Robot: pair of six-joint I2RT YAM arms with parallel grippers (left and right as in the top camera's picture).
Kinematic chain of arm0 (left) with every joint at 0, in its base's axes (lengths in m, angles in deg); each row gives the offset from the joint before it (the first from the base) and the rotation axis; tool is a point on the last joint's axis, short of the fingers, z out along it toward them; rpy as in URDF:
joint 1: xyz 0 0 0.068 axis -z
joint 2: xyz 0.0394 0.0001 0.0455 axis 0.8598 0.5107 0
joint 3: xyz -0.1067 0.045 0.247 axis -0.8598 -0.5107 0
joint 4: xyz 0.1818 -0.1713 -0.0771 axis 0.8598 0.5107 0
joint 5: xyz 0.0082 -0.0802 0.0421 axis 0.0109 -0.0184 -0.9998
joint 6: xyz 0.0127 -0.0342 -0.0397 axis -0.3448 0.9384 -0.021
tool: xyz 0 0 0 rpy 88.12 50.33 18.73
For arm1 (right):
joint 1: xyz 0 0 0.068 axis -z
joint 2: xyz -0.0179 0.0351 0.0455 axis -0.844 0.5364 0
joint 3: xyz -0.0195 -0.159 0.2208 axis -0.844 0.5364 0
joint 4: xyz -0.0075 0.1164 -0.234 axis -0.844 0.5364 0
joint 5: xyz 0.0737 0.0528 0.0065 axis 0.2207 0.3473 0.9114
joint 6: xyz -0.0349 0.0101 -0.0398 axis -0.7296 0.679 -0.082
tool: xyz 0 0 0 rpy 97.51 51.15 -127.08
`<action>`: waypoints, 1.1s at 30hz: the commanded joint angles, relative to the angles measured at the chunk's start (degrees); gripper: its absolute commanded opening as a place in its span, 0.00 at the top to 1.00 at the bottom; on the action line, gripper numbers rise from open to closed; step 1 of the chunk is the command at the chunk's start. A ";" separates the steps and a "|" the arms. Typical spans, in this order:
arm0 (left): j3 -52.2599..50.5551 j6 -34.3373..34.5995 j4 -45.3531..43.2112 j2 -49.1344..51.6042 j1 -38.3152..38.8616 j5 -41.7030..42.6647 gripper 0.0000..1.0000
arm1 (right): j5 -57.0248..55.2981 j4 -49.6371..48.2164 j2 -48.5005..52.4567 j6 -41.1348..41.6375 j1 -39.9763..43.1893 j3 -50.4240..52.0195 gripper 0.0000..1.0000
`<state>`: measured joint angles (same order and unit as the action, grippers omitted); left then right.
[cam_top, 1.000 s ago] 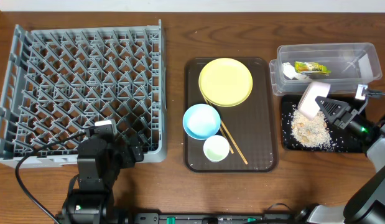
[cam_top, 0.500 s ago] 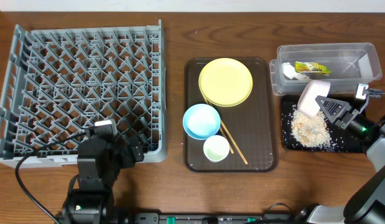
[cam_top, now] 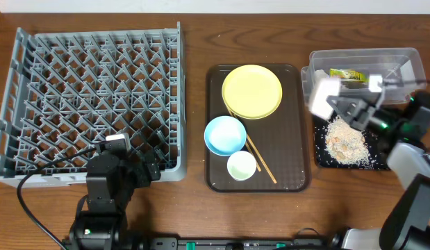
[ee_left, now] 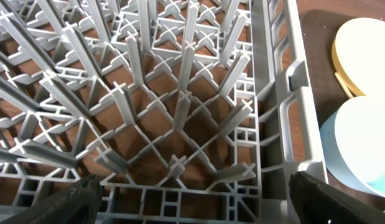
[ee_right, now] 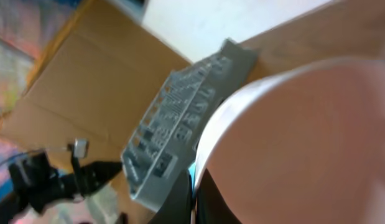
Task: Sort waste into correct bins and load items into the dishwasher rack
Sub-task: 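Carry the emptied pink bowl left and set it on the yellow plate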
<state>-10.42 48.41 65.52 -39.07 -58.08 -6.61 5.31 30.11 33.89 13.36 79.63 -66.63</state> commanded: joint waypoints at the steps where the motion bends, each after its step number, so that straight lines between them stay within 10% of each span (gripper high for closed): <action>1: 1.07 -0.55 -0.22 -0.02 -0.24 -0.09 0.02 | 0.07 -11.63 -1.95 16.76 -5.95 -0.44 0.99; 9: 1.07 -0.55 -0.24 -0.02 -0.24 -0.11 0.02 | -9.31 -26.14 -1.92 34.99 -17.77 -2.54 0.99; 17: 1.07 -0.55 -0.22 -0.02 -0.24 -0.11 0.02 | -21.38 -24.17 -1.92 25.97 -22.34 -10.01 0.99; 33: 1.07 -0.55 -0.22 -0.02 -0.24 -0.09 0.02 | -56.43 43.01 -1.88 -23.28 -35.74 -29.90 0.99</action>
<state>-10.40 48.41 65.48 -39.04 -58.08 -6.61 -40.65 69.50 32.58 3.26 47.13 -94.32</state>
